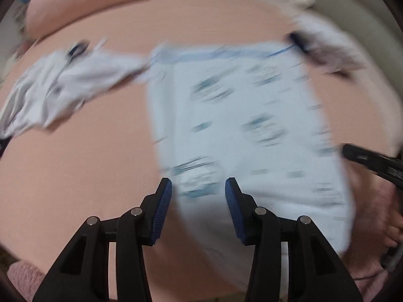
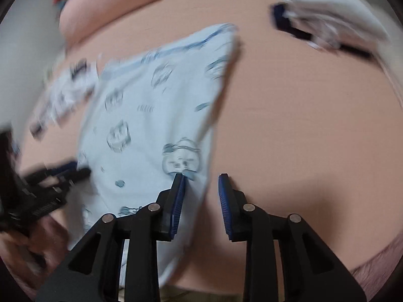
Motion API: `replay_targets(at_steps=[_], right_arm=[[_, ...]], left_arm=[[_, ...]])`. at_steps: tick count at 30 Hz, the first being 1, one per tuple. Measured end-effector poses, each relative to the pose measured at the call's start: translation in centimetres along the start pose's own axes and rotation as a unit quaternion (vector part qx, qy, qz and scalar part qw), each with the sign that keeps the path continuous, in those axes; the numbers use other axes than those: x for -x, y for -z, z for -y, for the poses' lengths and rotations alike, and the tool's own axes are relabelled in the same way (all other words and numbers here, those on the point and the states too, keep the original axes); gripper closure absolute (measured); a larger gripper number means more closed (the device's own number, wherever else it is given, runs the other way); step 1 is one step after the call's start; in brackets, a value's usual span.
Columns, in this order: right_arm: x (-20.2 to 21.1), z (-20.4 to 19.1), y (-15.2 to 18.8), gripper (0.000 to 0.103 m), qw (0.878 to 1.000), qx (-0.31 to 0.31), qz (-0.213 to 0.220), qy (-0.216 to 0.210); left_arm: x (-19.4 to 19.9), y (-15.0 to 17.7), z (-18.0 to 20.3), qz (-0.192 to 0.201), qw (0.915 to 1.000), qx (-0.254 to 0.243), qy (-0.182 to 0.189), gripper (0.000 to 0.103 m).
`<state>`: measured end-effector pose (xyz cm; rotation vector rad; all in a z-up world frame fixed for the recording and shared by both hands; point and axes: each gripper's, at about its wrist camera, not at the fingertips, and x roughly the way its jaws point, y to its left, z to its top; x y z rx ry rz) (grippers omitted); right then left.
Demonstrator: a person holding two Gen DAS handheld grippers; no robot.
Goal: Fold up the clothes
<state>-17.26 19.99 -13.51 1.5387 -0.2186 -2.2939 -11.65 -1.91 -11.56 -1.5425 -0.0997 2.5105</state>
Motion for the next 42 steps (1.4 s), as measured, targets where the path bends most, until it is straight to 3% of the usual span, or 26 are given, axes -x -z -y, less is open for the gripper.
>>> replay_targets(at_steps=[2,3,5,7,10,12,14,16,18,21,24,27,30,32,34,37,39,42], right_arm=[[0.8,-0.1,0.7,0.072,1.0,-0.002,0.003,-0.017],[0.3,-1.0,1.3,0.072,1.0,0.015,-0.01,-0.017],[-0.9,-2.1,2.4,0.072,0.999,0.04,-0.032,-0.01],[-1.5,-2.0,3.1,0.08,0.998,0.042,-0.036,0.008],[-0.1,-0.3,2.3,0.08,0.999,-0.01,-0.015,0.027],[1.1,-0.7,2.0,0.076,0.999,0.003,0.007,0.038],[1.7,-1.8,2.8,0.076,1.0,0.015,0.005,0.0],[1.0,-4.0,3.7,0.076,0.999,0.043,-0.014,-0.019],[0.3,-5.4,4.6,0.076,0.996,0.081,-0.026,0.002],[-0.6,-4.4,5.7,0.077,0.992,0.098,-0.065,0.04],[0.7,-2.2,6.2,0.077,0.997,0.051,-0.064,0.007],[1.7,-2.6,6.1,0.075,0.998,0.049,-0.048,0.001],[0.4,-5.4,5.8,0.075,0.995,0.091,-0.039,-0.007],[-2.0,-8.1,5.7,0.075,0.992,0.113,-0.056,0.01],[-1.9,-7.9,6.2,0.075,0.991,0.115,-0.063,0.015],[-0.2,-6.4,6.3,0.075,0.994,0.093,-0.055,-0.011],[0.8,-5.2,5.2,0.074,0.996,0.079,-0.041,-0.024],[2.2,-3.4,2.4,0.074,0.998,0.063,-0.011,-0.007]], left_arm=[[0.2,0.5,2.0,0.0,0.9986,-0.007,0.052,0.058],[-0.3,0.8,2.7,-0.009,0.9982,-0.007,0.059,0.058],[-1.6,1.9,3.1,-0.029,0.9986,-0.009,0.044,0.058],[-2.5,2.9,2.5,-0.055,0.9983,-0.013,0.012,0.058],[-1.4,3.2,1.3,-0.081,0.996,0.007,0.035,0.058],[-0.7,2.8,1.2,-0.095,0.9944,0.017,0.043,0.057],[0.1,2.5,2.0,-0.07,0.9962,0.002,0.051,0.055],[-0.2,2.8,2.7,-0.075,0.9964,-0.007,0.04,0.055],[-0.3,3.2,2.6,-0.078,0.9963,-0.002,0.034,0.055],[0.1,3.7,2.0,-0.074,0.9965,0.012,0.036,0.054],[0.4,4.3,1.5,-0.07,0.9965,0.026,0.037,0.046],[0.8,4.9,0.9,-0.066,0.9963,0.04,0.038,0.047],[0.7,4.9,0.9,-0.059,0.9961,0.051,0.043,0.047],[-0.3,5.1,0.7,-0.075,0.9957,0.048,0.024,0.046],[-0.9,6.1,-0.4,-0.089,0.9945,0.054,0.007,0.045],[1.0,6.4,-2.3,-0.062,0.9885,0.117,0.073,0.045],[1.9,5.7,-2.3,-0.035,0.9855,0.126,0.108,0.045],[1.9,4.0,-1.0,-0.004,0.9917,0.087,0.095,0.045]])
